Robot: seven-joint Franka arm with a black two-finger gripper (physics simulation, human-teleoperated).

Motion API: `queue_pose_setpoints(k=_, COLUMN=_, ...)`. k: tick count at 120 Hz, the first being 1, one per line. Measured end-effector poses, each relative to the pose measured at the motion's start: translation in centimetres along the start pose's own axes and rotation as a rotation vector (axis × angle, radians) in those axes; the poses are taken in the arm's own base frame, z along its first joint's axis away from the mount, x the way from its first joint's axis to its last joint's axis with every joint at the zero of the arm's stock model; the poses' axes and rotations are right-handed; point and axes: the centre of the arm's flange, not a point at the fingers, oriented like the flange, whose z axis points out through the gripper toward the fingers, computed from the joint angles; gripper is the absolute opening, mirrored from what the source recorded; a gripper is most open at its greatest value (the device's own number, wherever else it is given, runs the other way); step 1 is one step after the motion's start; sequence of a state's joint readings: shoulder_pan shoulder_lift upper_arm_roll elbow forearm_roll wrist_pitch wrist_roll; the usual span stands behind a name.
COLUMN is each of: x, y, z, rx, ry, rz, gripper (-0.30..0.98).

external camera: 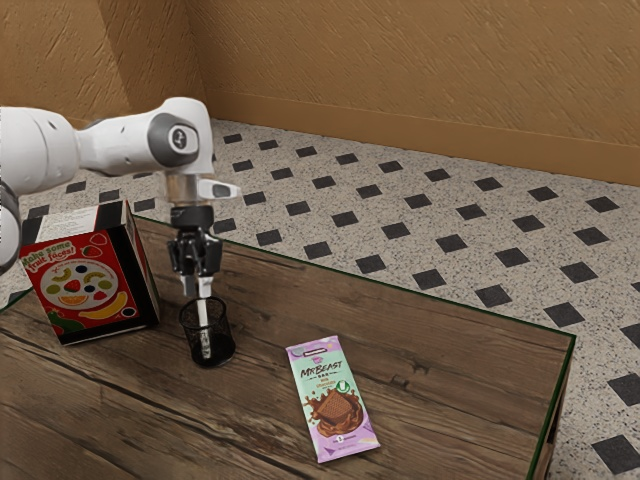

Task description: Take the marker out of the pen holder and place it to the left of the pen holder.

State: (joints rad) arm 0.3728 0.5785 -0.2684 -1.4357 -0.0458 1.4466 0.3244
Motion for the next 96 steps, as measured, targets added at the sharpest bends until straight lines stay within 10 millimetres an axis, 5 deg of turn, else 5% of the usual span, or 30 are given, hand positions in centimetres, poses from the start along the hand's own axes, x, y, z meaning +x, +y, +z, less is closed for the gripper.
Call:
queue_pose_setpoints(k=57, x=1.8, y=0.4, z=0.5, rx=0.014, ry=0.037, rz=0.015, gripper=0.22)
queue_pose_setpoints(k=96, x=0.9, y=1.2, z=-1.3, rx=0.069, ry=0.066, rz=0.02, gripper=0.02)
